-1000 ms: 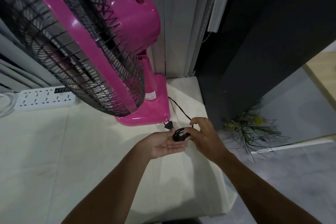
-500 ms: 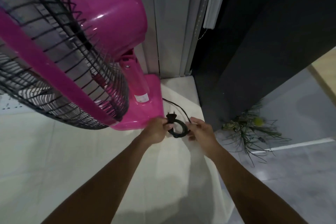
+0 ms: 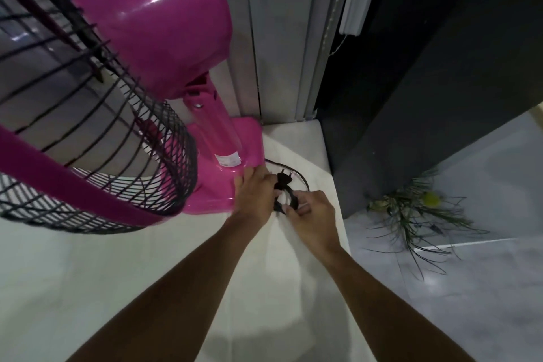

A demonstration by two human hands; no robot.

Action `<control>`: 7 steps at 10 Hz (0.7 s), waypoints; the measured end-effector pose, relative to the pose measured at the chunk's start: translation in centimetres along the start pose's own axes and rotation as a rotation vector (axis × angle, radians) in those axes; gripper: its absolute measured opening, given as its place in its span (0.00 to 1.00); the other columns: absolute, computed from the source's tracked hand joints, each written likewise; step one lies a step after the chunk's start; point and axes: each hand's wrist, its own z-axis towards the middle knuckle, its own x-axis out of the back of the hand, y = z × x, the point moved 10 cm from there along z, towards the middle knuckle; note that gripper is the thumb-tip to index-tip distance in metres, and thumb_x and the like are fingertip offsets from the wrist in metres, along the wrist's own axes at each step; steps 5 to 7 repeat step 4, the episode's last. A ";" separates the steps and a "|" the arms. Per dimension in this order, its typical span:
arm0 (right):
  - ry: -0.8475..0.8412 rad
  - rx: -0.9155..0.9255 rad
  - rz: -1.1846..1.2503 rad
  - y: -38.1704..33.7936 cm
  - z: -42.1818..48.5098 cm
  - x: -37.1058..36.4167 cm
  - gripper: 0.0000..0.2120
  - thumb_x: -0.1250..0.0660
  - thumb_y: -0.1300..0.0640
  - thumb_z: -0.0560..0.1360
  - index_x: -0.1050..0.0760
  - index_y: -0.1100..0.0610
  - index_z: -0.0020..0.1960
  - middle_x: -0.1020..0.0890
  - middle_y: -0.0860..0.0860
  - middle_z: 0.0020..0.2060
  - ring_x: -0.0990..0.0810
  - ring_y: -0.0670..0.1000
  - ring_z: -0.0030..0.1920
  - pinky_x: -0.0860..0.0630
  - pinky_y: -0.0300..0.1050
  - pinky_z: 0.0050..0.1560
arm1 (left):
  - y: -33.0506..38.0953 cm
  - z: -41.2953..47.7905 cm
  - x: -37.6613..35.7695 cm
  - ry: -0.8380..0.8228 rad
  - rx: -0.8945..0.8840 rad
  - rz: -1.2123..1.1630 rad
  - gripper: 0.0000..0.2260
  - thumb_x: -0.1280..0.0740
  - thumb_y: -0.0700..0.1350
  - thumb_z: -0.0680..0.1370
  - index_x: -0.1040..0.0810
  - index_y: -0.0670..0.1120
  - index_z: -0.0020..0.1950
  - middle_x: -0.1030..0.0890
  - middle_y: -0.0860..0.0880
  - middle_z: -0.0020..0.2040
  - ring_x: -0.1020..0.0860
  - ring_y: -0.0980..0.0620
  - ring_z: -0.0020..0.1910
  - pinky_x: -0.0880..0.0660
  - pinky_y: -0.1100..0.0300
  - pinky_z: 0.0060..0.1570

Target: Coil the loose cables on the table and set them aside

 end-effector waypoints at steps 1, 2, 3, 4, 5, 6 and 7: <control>0.044 -0.024 0.012 0.5 0.4 -0.3 0.11 0.21 0.54 0.68 0.17 0.45 0.48 0.22 0.46 0.40 0.23 0.34 0.42 0.32 0.20 0.42 | -0.2 -2.3 0.7 0.105 0.053 -0.179 0.15 0.32 0.41 0.76 0.23 0.49 0.62 0.24 0.49 0.58 0.31 0.46 0.58 0.37 0.53 0.55; 0.041 -0.038 -0.028 0.8 0.7 -0.9 0.12 0.21 0.57 0.69 0.16 0.52 0.51 0.21 0.50 0.43 0.24 0.32 0.42 0.35 0.17 0.43 | 0.8 -5.2 0.4 0.143 -0.008 -0.056 0.20 0.33 0.35 0.73 0.23 0.48 0.63 0.22 0.50 0.58 0.28 0.46 0.56 0.34 0.52 0.57; 0.005 -0.033 0.005 0.7 0.8 -0.9 0.10 0.22 0.59 0.70 0.16 0.51 0.49 0.18 0.51 0.43 0.21 0.37 0.39 0.30 0.21 0.43 | 1.0 -7.0 -1.0 0.000 -0.064 0.148 0.29 0.36 0.39 0.72 0.32 0.51 0.72 0.27 0.55 0.67 0.30 0.47 0.60 0.36 0.51 0.61; -0.001 -0.028 0.071 0.7 0.3 -0.5 0.12 0.25 0.63 0.72 0.16 0.48 0.50 0.16 0.44 0.42 0.16 0.41 0.41 0.22 0.30 0.48 | 0.9 -7.0 -2.1 -0.121 -0.104 0.174 0.33 0.39 0.41 0.75 0.44 0.50 0.79 0.38 0.55 0.77 0.35 0.47 0.69 0.39 0.51 0.67; -0.001 -0.028 0.071 0.7 0.3 -0.5 0.12 0.25 0.63 0.72 0.16 0.48 0.50 0.16 0.44 0.42 0.16 0.41 0.41 0.22 0.30 0.48 | 0.9 -7.0 -2.1 -0.121 -0.104 0.174 0.33 0.39 0.41 0.75 0.44 0.50 0.79 0.38 0.55 0.77 0.35 0.47 0.69 0.39 0.51 0.67; -0.001 -0.028 0.071 0.7 0.3 -0.5 0.12 0.25 0.63 0.72 0.16 0.48 0.50 0.16 0.44 0.42 0.16 0.41 0.41 0.22 0.30 0.48 | 0.9 -7.0 -2.1 -0.121 -0.104 0.174 0.33 0.39 0.41 0.75 0.44 0.50 0.79 0.38 0.55 0.77 0.35 0.47 0.69 0.39 0.51 0.67; -0.001 -0.028 0.071 0.7 0.3 -0.5 0.12 0.25 0.63 0.72 0.16 0.48 0.50 0.16 0.44 0.42 0.16 0.41 0.41 0.22 0.30 0.48 | 0.9 -7.0 -2.1 -0.121 -0.104 0.174 0.33 0.39 0.41 0.75 0.44 0.50 0.79 0.38 0.55 0.77 0.35 0.47 0.69 0.39 0.51 0.67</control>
